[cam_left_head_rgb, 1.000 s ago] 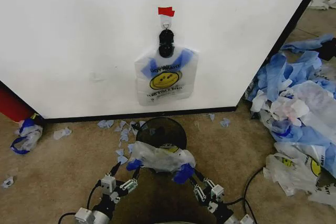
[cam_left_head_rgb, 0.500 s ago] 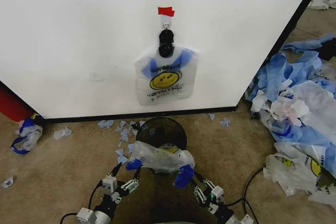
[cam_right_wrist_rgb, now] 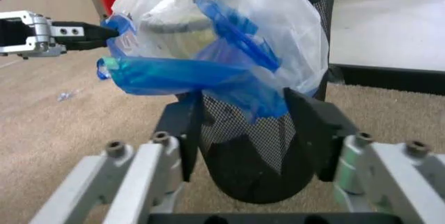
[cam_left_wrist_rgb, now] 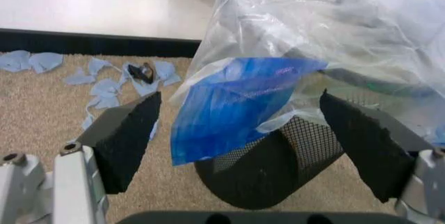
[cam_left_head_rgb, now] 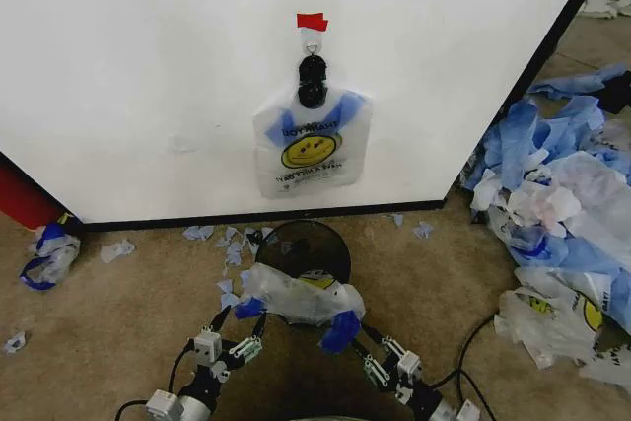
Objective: Pick up the garbage bag from the wall and place it over the trash bin.
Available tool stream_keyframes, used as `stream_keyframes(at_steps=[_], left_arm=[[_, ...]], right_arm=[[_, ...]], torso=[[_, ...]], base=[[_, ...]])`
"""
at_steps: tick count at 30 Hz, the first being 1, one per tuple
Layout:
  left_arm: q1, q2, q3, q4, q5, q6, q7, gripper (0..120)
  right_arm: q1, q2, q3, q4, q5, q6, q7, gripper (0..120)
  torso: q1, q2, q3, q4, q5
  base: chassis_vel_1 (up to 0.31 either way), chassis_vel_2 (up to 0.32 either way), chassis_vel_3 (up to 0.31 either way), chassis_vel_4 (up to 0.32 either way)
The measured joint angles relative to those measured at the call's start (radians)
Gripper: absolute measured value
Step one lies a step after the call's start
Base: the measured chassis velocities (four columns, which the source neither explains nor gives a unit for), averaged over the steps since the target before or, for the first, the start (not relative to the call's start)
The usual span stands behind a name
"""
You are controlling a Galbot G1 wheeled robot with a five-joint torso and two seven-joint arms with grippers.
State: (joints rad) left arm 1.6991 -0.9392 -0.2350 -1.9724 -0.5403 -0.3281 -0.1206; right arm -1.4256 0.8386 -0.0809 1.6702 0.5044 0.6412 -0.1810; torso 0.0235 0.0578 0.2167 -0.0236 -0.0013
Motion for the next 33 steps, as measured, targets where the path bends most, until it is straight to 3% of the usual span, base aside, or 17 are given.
stream_keyframes(at_steps=[3, 10, 13, 33], left_arm=[[-0.001, -0.001, 0.001, 0.002, 0.0, 0.0, 0.0, 91], [-0.01, 0.001, 0.003, 0.005, 0.0, -0.001, 0.0, 91], [-0.011, 0.002, 0.003, 0.006, -0.001, -0.001, 0.0, 91], [0.038, 0.024, -0.037, -0.021, 0.005, -0.003, -0.001, 91]], right_arm=[[0.001, -0.002, 0.003, 0.0, -0.002, 0.0, -0.005, 52], [-0.005, -0.009, 0.008, -0.001, -0.011, 0.003, -0.016, 84], [-0.009, -0.012, 0.01, 0.001, -0.012, 0.004, -0.016, 90], [-0.04, -0.025, 0.015, 0.015, -0.021, 0.018, -0.013, 98]], torso=[[0.0, 0.0, 0.0, 0.0, 0.0], [0.0, 0.0, 0.0, 0.0, 0.0002], [0.0, 0.0, 0.0, 0.0, 0.0001], [0.0, 0.0, 0.0, 0.0, 0.0001]], base=[[0.0, 0.0, 0.0, 0.0], [0.0, 0.0, 0.0, 0.0], [0.0, 0.0, 0.0, 0.0], [0.0, 0.0, 0.0, 0.0]])
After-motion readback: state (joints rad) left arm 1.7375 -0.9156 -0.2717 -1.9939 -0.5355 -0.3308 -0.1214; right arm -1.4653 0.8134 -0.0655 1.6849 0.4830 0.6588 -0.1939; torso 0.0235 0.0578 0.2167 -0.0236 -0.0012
